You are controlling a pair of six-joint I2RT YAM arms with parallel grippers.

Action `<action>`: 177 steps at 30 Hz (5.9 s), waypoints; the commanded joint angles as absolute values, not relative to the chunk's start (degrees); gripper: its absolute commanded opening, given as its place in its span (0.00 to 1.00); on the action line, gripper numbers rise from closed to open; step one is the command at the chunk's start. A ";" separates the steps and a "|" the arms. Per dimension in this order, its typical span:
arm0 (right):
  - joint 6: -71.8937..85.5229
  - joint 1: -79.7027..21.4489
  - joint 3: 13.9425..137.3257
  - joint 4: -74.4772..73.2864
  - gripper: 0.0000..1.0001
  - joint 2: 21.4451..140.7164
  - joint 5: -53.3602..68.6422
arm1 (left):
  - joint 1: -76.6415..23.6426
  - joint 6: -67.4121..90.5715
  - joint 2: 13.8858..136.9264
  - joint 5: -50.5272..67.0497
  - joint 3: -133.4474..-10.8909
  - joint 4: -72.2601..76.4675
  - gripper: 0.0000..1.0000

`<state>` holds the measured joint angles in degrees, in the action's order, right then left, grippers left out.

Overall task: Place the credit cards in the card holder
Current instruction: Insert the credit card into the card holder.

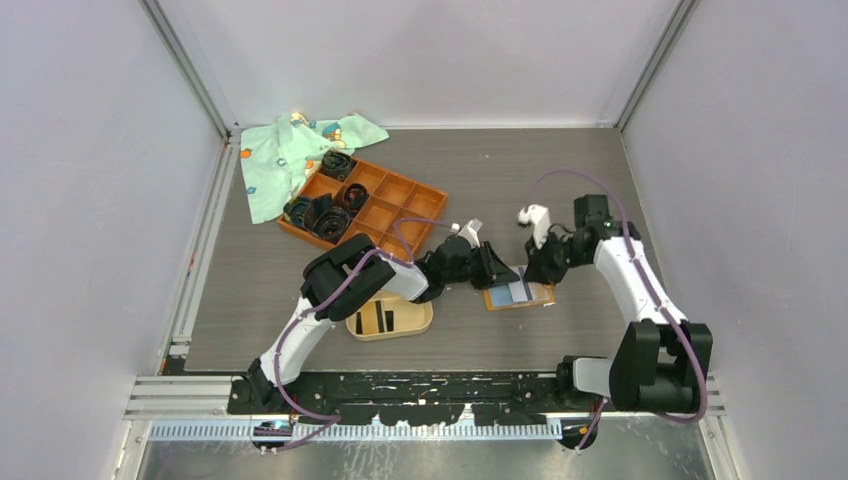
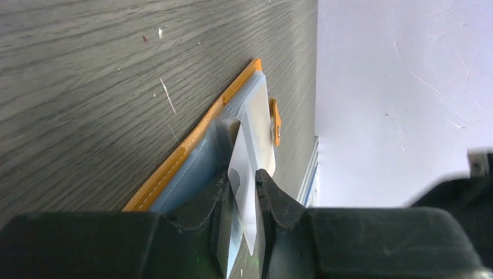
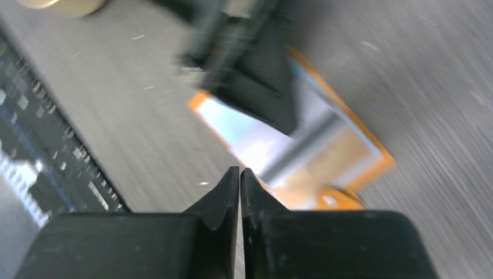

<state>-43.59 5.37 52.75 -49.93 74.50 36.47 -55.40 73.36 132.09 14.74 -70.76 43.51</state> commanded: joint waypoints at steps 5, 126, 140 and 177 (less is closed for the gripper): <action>-63.19 -9.25 46.44 -50.90 0.03 72.64 45.05 | -55.52 73.17 133.15 16.94 -70.75 39.31 0.22; -23.84 6.76 55.74 -33.17 0.18 92.84 14.49 | -54.05 69.64 129.11 18.02 -74.80 28.23 0.11; -25.33 5.89 57.30 -41.34 0.16 93.76 21.23 | -53.67 70.75 130.96 16.71 -80.70 21.92 0.13; -22.00 9.56 55.99 -39.64 0.23 91.48 24.49 | -51.91 53.41 119.86 15.05 -85.69 -3.94 0.31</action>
